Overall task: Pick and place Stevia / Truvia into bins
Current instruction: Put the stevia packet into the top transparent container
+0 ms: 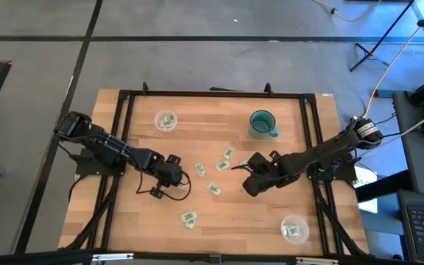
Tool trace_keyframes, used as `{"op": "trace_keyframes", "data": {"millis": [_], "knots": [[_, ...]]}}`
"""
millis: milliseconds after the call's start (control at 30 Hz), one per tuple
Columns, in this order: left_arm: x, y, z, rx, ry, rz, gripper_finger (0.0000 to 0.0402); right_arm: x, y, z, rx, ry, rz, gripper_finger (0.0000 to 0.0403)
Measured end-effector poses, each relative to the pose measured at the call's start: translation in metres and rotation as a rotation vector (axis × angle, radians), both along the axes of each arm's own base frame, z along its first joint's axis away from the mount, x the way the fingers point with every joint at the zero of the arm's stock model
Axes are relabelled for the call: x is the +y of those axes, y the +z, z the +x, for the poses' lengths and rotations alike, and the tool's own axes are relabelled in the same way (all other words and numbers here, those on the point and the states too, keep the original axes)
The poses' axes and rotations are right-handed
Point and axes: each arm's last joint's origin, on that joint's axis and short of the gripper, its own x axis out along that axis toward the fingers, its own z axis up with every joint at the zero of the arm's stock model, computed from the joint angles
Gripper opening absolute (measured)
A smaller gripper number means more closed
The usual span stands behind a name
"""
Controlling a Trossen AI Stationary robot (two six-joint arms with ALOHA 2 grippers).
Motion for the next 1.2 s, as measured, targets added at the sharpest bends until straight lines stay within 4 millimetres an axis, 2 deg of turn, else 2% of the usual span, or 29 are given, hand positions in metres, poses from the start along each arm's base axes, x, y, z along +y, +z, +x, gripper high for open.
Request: {"op": "trace_keyframes", "data": {"millis": [133,400,500,667,767,967,1200], "knots": [[0.0,0.0,0.0,0.001,0.0,0.0,0.0008,0.0,0.0,0.0,0.0,0.0,0.0,0.0068],[0.0,0.005,-0.001,-0.018,-0.027,0.015,0.0004,0.0,0.0,0.0,0.001,0.001,-0.001,0.0068],[0.002,0.015,-0.004,-0.007,-0.028,0.017,0.0003,0.0,0.0,0.0,0.002,0.003,-0.002,0.0068],[0.01,0.048,-0.005,-0.071,0.007,0.005,0.0003,0.0,0.0,0.0,0.008,0.019,-0.008,0.0068],[0.022,0.067,-0.01,-0.128,0.065,0.032,0.0003,0.0,0.0,0.0,0.012,0.035,-0.014,0.0068],[0.063,0.086,-0.031,-0.114,0.293,0.161,0.0003,0.0,0.0,0.0,0.014,0.046,-0.017,0.0068],[0.115,0.094,-0.043,-0.133,0.595,0.272,0.0003,0.0,0.0,0.001,0.008,0.047,-0.015,0.0068]]}}
